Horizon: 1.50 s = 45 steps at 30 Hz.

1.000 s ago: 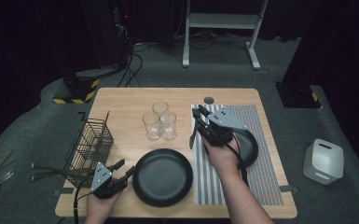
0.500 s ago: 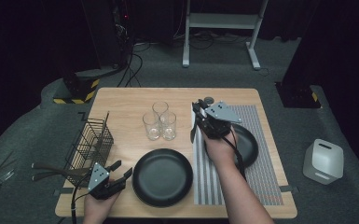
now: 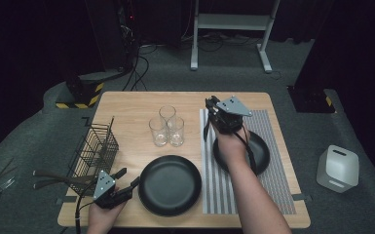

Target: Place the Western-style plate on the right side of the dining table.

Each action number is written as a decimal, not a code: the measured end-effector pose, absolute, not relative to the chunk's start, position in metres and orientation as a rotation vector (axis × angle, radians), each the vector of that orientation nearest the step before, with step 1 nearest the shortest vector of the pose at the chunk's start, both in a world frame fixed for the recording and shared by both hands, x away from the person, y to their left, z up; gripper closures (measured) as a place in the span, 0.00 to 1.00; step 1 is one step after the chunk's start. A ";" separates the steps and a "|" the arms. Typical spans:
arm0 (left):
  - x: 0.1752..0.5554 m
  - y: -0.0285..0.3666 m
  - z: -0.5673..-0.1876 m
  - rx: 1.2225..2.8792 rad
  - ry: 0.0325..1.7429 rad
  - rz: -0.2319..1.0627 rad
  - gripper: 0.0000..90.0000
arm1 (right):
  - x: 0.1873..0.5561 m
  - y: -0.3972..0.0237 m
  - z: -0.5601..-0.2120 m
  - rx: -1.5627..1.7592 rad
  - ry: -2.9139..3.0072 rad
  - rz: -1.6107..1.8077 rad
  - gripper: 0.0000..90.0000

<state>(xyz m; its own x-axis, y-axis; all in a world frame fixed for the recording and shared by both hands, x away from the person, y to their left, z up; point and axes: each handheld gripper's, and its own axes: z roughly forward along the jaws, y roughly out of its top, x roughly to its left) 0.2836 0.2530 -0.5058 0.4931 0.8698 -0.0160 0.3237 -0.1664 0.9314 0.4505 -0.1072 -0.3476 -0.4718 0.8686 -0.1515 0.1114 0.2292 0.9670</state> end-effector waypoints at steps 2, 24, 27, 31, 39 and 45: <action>0.283 0.253 -0.506 1.730 1.018 0.674 0.42 | 0.455 -0.107 -0.347 0.918 1.766 1.297 0.81; 0.283 0.255 -0.507 1.710 1.024 0.674 0.44 | 0.495 -0.101 -0.344 0.930 1.740 1.233 0.81; 0.283 0.255 -0.507 1.707 1.026 0.667 0.44 | 0.501 -0.099 -0.341 0.919 1.740 1.214 0.81; 0.282 0.255 -0.507 1.704 1.026 0.665 0.44 | 0.510 -0.098 -0.338 0.922 1.730 1.202 0.81; 0.282 0.255 -0.507 1.700 1.016 0.661 0.44 | 0.524 -0.099 -0.340 0.949 1.706 1.189 0.81; 0.282 0.254 -0.508 1.700 1.016 0.656 0.44 | 0.531 -0.101 -0.347 0.970 1.704 1.173 0.81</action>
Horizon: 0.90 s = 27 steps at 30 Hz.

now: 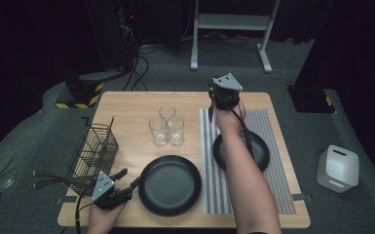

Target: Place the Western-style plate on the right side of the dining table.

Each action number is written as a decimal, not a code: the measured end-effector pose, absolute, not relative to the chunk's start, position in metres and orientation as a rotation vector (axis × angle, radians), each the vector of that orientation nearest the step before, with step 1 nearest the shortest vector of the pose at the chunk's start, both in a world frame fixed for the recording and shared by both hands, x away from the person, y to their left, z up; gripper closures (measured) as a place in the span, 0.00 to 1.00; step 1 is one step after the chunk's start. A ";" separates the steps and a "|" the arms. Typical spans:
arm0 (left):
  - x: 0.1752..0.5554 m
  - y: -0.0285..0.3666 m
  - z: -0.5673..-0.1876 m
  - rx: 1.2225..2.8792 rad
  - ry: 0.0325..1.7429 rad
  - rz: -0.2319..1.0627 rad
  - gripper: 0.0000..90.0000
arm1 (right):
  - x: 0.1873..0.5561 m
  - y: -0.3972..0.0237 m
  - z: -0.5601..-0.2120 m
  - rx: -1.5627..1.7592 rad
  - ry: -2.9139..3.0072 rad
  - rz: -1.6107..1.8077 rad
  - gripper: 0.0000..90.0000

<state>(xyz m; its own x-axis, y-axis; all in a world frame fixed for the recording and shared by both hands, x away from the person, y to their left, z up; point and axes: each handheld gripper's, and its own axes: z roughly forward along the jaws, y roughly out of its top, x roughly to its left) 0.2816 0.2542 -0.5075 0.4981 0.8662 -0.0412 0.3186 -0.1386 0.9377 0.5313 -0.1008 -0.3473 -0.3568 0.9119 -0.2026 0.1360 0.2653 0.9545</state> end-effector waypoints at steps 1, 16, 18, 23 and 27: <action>0.282 0.254 -0.508 1.697 1.015 0.658 0.44 | 0.532 -0.101 -0.348 0.974 1.705 1.176 0.81; 0.281 0.254 -0.509 1.697 1.022 0.652 0.44 | 0.543 -0.103 -0.368 1.008 1.725 1.148 0.81; 0.282 0.254 -0.509 1.701 1.023 0.646 0.44 | 0.544 -0.104 -0.369 1.011 1.726 1.148 0.81; 0.282 0.254 -0.510 1.704 1.022 0.647 0.44 | 0.545 -0.104 -0.369 0.999 1.723 1.150 0.81; 0.282 0.254 -0.511 1.703 1.024 0.647 0.44 | 0.546 -0.105 -0.371 1.017 1.719 1.156 0.81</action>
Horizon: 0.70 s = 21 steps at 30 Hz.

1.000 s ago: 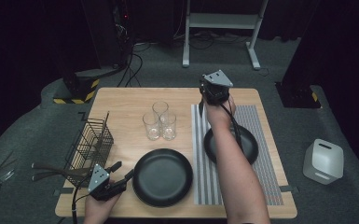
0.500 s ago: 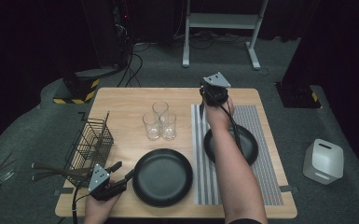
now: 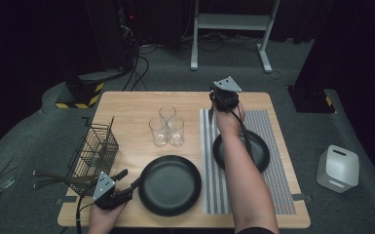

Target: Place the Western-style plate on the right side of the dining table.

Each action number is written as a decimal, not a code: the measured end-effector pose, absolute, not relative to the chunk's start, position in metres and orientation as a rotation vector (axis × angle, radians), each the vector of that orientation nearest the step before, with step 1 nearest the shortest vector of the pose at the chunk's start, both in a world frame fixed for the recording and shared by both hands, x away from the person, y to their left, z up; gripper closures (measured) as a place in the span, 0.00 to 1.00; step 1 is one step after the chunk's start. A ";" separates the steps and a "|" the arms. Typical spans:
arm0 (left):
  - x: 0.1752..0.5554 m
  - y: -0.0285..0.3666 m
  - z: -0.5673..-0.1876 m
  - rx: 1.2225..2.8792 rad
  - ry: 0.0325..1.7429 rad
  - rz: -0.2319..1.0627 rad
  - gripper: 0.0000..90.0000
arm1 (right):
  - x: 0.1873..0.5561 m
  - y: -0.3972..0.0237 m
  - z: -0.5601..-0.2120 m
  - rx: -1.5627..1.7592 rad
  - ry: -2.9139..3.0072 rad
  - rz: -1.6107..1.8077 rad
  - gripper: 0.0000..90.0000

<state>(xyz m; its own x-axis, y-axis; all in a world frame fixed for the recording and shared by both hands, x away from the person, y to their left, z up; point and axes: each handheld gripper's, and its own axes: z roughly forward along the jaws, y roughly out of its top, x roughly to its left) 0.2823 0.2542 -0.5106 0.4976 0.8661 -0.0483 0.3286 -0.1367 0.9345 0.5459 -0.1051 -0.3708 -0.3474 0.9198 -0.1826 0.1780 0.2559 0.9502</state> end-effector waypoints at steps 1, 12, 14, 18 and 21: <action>0.282 0.254 -0.511 1.704 1.023 0.648 0.44 | 0.546 -0.105 -0.372 1.023 1.719 1.159 0.81; 0.281 0.253 -0.511 1.708 1.022 0.649 0.44 | 0.544 -0.107 -0.375 1.020 1.726 1.162 0.81; 0.281 0.253 -0.511 1.709 1.022 0.649 0.44 | 0.544 -0.107 -0.375 1.019 1.728 1.158 0.81; 0.281 0.252 -0.511 1.710 1.023 0.648 0.44 | 0.543 -0.107 -0.374 1.017 1.738 1.152 0.81; 0.281 0.253 -0.510 1.705 1.024 0.652 0.44 | 0.542 -0.108 -0.373 1.022 1.739 1.146 0.81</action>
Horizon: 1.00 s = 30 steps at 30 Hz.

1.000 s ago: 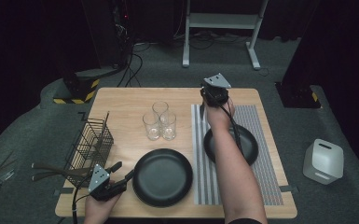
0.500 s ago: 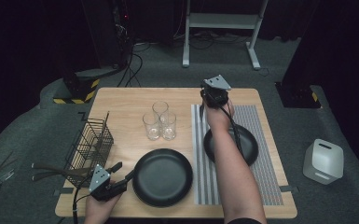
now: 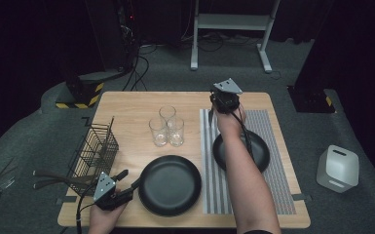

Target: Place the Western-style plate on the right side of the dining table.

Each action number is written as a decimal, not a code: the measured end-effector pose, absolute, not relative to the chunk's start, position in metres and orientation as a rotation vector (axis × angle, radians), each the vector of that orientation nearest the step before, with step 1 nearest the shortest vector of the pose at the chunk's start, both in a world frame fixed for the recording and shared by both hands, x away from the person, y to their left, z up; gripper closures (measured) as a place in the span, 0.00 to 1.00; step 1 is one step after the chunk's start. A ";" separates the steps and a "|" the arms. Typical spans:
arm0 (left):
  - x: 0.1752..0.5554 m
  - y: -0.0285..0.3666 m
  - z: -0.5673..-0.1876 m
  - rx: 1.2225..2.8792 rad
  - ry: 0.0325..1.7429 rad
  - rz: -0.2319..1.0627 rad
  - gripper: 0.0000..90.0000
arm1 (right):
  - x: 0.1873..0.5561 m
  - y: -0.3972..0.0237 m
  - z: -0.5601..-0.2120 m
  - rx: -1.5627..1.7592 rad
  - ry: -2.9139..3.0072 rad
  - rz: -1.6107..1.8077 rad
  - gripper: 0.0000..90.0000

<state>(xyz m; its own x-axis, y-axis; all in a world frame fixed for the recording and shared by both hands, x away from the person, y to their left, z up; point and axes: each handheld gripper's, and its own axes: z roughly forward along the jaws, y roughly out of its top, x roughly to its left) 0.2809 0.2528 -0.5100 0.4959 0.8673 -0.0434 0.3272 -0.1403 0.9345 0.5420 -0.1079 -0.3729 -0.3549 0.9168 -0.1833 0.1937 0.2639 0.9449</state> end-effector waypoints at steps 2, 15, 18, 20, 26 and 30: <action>0.280 0.253 -0.509 1.702 1.023 0.654 0.44 | 0.542 -0.111 -0.372 1.040 1.739 1.148 0.81; 0.275 0.249 -0.509 1.720 1.018 0.663 0.44 | 0.533 -0.137 -0.375 1.076 1.719 1.171 0.80; 0.274 0.248 -0.509 1.723 1.022 0.662 0.44 | 0.532 -0.144 -0.376 1.094 1.714 1.180 0.80; 0.273 0.247 -0.509 1.726 1.023 0.666 0.44 | 0.532 -0.148 -0.377 1.105 1.707 1.186 0.80; 0.271 0.244 -0.508 1.732 1.018 0.675 0.44 | 0.529 -0.158 -0.380 1.118 1.697 1.195 0.79; 0.271 0.243 -0.509 1.739 1.018 0.673 0.44 | 0.526 -0.165 -0.380 1.123 1.707 1.186 0.79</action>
<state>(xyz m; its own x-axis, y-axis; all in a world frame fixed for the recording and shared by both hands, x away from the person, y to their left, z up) 0.2711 0.2432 -0.5089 0.4967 0.8679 -0.0116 0.3290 -0.1758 0.9278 0.5259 -0.1649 -0.3803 -0.3247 0.9406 -0.0994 0.2352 0.1821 0.9547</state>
